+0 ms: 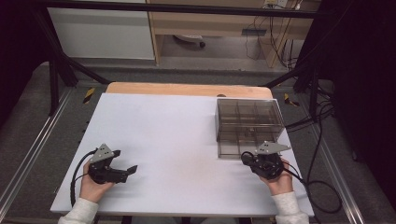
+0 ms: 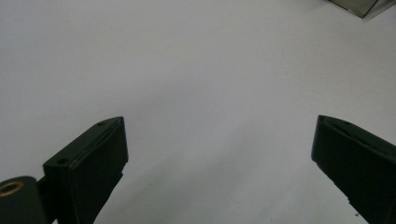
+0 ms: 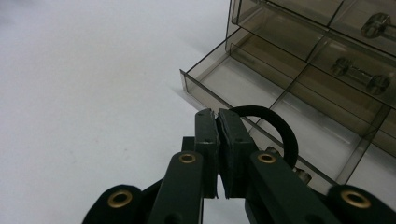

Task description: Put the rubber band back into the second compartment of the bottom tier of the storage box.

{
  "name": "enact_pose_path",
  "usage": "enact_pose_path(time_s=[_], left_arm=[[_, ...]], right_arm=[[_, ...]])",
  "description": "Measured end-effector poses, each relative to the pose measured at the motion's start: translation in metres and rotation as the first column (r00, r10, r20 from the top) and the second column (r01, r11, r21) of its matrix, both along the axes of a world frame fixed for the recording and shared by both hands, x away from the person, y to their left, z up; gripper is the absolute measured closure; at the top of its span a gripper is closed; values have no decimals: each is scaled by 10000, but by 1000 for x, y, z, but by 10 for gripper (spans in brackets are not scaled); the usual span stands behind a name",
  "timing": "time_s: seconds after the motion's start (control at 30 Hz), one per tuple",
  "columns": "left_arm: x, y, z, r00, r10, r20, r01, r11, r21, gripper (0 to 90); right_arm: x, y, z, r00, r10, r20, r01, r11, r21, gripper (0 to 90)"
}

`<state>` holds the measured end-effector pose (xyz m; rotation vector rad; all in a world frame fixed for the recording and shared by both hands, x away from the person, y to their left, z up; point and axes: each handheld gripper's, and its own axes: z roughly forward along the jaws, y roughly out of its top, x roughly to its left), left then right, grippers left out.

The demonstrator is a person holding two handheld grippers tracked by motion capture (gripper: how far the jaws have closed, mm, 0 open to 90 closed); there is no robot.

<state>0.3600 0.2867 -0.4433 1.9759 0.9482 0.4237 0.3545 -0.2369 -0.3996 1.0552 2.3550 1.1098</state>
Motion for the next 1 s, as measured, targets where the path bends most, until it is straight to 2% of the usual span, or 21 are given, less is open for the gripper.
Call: enact_pose_path(time_s=[0.63, 1.0], left_arm=[[0, 0, 0, 10000, -1, 3, 1, 10000, -12, 35], [0, 0, 0, 10000, -4, -8, 4, 10000, -5, 35]], right_arm=[[5, -2, 11, 9997, -141, 179, 142, 9999, -57, 871], [14, -6, 14, 9986, -465, 246, 468, 9988, -121, 871]])
